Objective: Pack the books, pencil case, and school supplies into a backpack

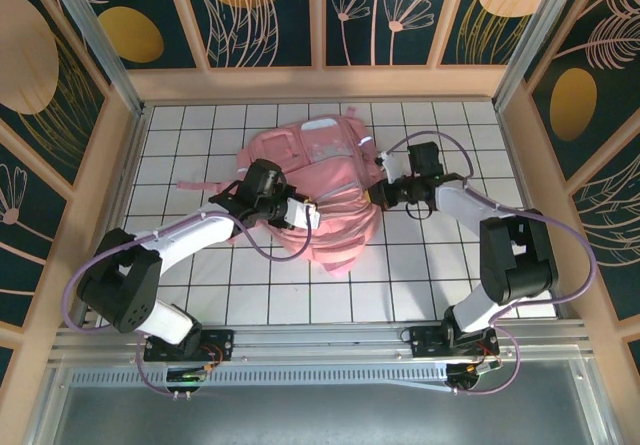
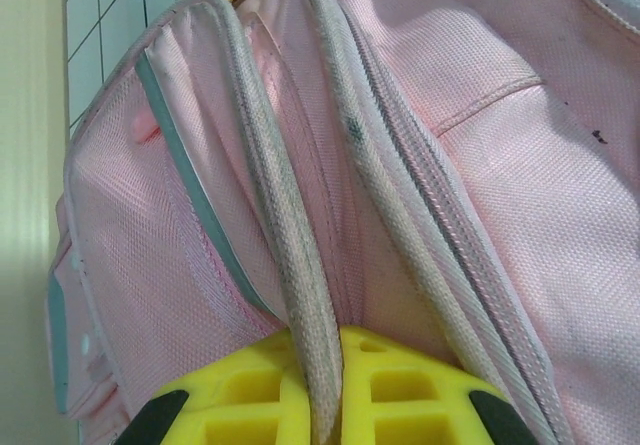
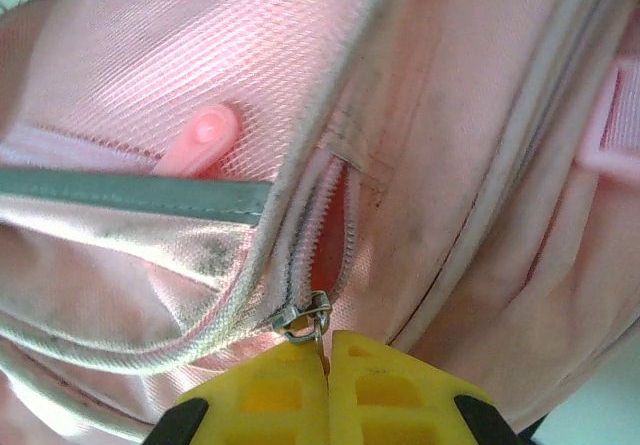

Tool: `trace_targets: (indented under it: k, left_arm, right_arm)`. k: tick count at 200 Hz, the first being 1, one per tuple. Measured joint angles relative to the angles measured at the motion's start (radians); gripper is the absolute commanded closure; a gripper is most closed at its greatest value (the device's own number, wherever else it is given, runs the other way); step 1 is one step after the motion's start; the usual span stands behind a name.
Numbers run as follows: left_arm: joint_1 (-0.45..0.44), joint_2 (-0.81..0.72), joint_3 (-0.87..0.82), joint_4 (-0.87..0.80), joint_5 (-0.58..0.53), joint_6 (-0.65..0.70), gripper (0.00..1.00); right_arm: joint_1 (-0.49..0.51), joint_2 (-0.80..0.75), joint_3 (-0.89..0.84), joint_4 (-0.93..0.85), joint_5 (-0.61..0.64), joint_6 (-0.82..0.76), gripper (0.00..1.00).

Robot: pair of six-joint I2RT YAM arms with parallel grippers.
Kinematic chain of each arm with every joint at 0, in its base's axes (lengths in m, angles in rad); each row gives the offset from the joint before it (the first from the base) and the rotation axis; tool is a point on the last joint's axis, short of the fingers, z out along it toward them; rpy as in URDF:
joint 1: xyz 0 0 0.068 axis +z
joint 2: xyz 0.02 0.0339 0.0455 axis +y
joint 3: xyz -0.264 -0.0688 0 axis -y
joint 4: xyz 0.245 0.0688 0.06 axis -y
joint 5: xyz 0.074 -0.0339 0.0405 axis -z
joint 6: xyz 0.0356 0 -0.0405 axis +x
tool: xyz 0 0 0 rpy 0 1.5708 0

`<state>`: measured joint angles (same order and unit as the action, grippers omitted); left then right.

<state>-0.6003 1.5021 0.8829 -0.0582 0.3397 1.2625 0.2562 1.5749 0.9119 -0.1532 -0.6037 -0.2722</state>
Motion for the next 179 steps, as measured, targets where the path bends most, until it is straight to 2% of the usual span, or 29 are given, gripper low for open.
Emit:
trace_targets:
  k: [30, 58, 106, 151, 179]
  left_arm:
    - [0.000, -0.011, -0.016, 0.007, 0.002, 0.033, 1.00]
    - [0.005, -0.023, -0.031, 0.033, 0.006, 0.049, 1.00]
    - [0.005, -0.038, -0.065, 0.075, 0.006, 0.063, 1.00]
    - [0.000, -0.041, -0.087, 0.089, -0.013, 0.085, 1.00]
    - [0.000, -0.042, -0.095, 0.090, -0.028, 0.096, 1.00]
  right_arm:
    - [-0.003, -0.002, 0.004, 0.037, -0.010, -0.287, 1.00]
    - [-0.037, 0.035, 0.101, -0.045, -0.094, -0.537, 1.00]
    - [-0.053, 0.087, 0.166, -0.105, -0.147, -0.858, 1.00]
    - [-0.025, 0.204, 0.266, -0.122, -0.114, -0.971, 1.00]
    - [-0.013, 0.240, 0.271, -0.082, -0.106, -0.925, 1.00]
